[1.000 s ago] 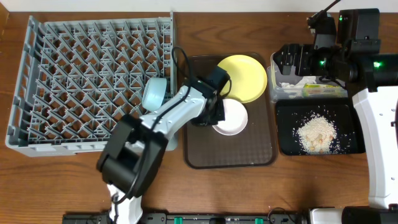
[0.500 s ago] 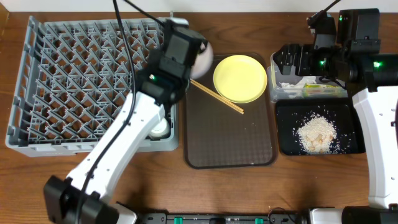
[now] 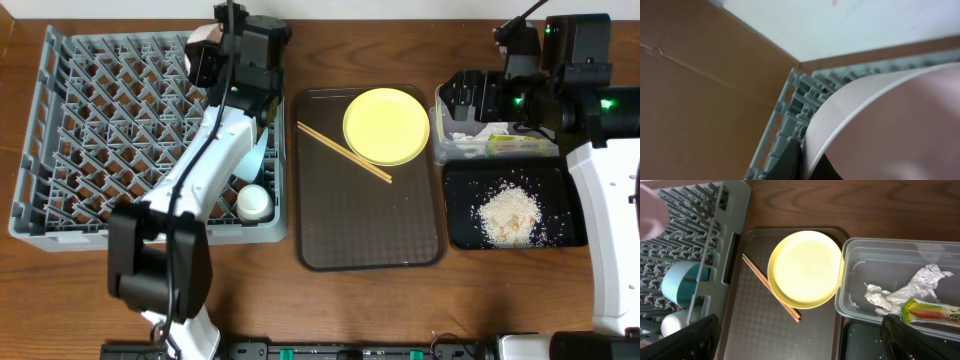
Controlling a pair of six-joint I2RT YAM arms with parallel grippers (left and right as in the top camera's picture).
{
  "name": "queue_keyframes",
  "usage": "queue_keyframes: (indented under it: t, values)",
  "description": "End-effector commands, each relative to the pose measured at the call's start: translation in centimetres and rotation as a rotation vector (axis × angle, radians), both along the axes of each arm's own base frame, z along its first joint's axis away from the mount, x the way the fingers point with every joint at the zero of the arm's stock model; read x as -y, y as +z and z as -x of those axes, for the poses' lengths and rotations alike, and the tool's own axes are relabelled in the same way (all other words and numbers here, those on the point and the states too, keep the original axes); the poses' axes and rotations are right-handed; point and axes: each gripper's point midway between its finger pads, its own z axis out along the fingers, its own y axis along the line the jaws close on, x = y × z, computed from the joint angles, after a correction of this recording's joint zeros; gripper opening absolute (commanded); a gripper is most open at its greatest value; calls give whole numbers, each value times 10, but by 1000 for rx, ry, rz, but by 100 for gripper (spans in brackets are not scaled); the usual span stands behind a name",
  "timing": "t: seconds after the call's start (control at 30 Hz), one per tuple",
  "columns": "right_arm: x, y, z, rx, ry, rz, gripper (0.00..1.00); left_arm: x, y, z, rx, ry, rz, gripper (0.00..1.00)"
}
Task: Sort waste into correct bins and load items into the dishwasher
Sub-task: 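Carry the pink-white bowl to the rack and place it upright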
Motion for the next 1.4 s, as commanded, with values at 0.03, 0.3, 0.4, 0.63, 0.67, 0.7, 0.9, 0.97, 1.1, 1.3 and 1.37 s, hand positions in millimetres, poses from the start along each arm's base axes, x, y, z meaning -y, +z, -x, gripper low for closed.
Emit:
queue_keyframes:
  t: [0.03, 0.3, 0.4, 0.63, 0.67, 0.7, 0.9, 0.97, 1.1, 1.3, 1.37]
  values:
    - [2, 2, -1, 6, -4, 6, 99, -10, -17, 3, -67, 69, -95, 7]
    - [2, 2, -1, 6, -4, 6, 99, -10, -31, 4, -87, 122, -157, 7]
    - [2, 2, -1, 6, -3, 6, 99, -4, -32, 4, -65, 116, -143, 7]
    - [2, 2, -1, 6, -4, 6, 99, 8, -42, 8, -48, 99, -121, 7]
    - [2, 2, -1, 6, -3, 6, 99, 9, -46, 9, -54, 96, -122, 7]
    - [2, 2, -1, 6, -3, 6, 99, 9, -49, 11, -61, 94, -125, 7]
    - [2, 2, -1, 6, -4, 6, 99, 6, -58, 16, -88, 98, -136, 7]
    - [2, 2, -1, 6, -3, 6, 99, 6, -58, 16, -88, 97, -135, 7]
    - [2, 2, -1, 6, -3, 6, 99, 14, -61, 13, -93, 67, -121, 8]
    - [2, 2, -1, 6, -4, 6, 99, 39, -77, 6, -130, -46, -50, 26]
    - [2, 2, -1, 6, -3, 6, 99, 46, -77, 7, -120, -57, -41, 34]
